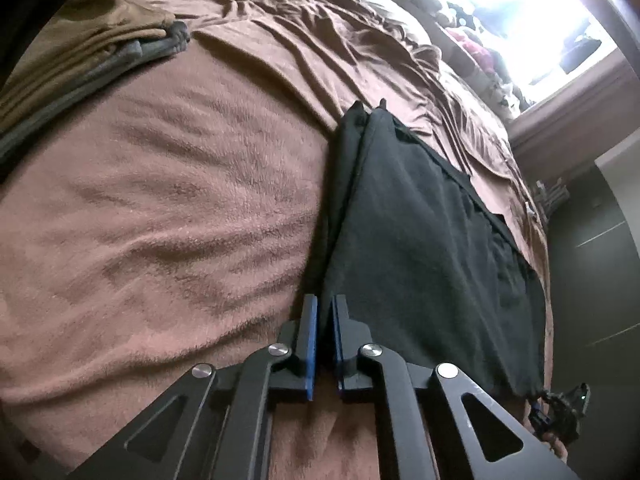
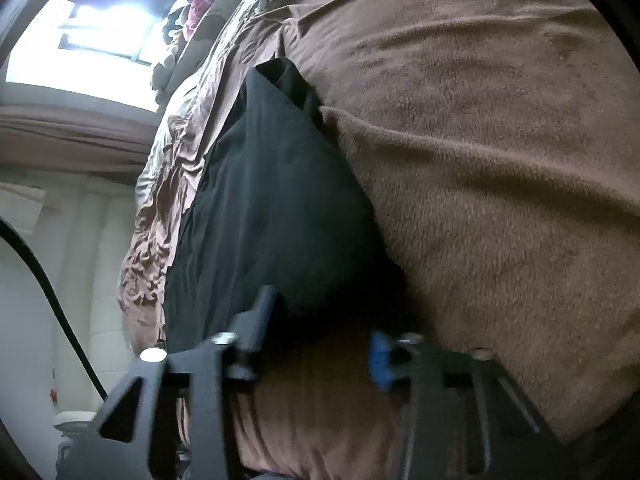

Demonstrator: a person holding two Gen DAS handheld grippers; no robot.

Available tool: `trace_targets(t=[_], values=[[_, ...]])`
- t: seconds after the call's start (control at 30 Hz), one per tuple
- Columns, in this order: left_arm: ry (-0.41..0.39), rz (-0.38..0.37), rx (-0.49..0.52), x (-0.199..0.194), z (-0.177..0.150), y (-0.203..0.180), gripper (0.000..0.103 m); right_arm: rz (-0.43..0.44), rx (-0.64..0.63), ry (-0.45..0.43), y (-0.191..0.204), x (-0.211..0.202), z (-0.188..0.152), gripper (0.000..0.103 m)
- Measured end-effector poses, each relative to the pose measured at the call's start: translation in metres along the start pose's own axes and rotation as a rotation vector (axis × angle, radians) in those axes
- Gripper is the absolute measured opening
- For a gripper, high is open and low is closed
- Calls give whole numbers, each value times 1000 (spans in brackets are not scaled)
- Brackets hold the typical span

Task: Fold small clothes

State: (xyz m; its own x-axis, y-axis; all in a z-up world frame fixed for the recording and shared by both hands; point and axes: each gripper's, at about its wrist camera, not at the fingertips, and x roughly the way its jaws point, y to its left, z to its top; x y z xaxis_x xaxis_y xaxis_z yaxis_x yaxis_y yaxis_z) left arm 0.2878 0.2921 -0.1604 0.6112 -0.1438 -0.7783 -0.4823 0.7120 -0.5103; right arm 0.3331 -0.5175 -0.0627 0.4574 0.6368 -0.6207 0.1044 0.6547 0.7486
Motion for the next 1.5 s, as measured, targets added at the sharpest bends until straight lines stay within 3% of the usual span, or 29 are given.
trace_targets(t=[0.1, 0.33, 0.43, 0.47, 0.5, 0.53, 0.57, 0.6, 0.83, 0.87, 0.93, 0.97, 1.0, 1.07, 1.1, 1.17, 1.5], values=[[1, 3, -23, -3, -6, 4, 5, 16, -13, -20, 2, -5, -2, 7], [11, -5, -67, 2, -13, 14, 8, 22, -39, -53, -1, -14, -15, 5], [41, -18, -115, 2, -15, 17, 25, 1, -57, -27, 1, -11, -18, 9], [42, -38, -129, 1, -16, 18, 39, 1, -55, -21, 1, -12, -17, 11], [40, -41, -134, -1, -18, 18, 51, 6, -60, -14, 1, -12, -18, 23], [37, -41, -135, -2, -19, 17, 55, 19, -64, -10, 1, -13, -17, 34], [33, -51, -138, -4, -20, 16, 59, 26, -64, -9, 3, -15, -15, 58], [34, -68, -146, -4, -21, 16, 59, 33, -64, -18, 2, -16, -16, 67], [54, -129, -219, 14, -20, 22, 59, 63, -46, -14, -6, -4, -13, 67], [49, -133, -224, 15, -19, 22, 59, 57, -50, -17, -5, -2, -12, 67], [47, -131, -233, 17, -16, 21, 59, 47, -63, -25, -4, 1, -11, 56], [43, -131, -240, 19, -15, 21, 56, 38, -68, -26, -2, 3, -10, 46], [44, -126, -243, 21, -14, 20, 42, 18, -69, -28, -2, 5, -8, 37], [58, -95, -255, 26, -12, 22, 26, -2, -51, -36, -3, 7, -5, 30], [53, -100, -266, 26, -12, 23, 19, 8, -34, -41, -4, 8, -4, 21], [39, -99, -257, 24, -12, 21, 15, 12, -24, -43, -1, 10, -4, 9], [-34, -146, -204, -15, -6, 10, 10, 64, -102, -71, 22, -16, -10, 6]])
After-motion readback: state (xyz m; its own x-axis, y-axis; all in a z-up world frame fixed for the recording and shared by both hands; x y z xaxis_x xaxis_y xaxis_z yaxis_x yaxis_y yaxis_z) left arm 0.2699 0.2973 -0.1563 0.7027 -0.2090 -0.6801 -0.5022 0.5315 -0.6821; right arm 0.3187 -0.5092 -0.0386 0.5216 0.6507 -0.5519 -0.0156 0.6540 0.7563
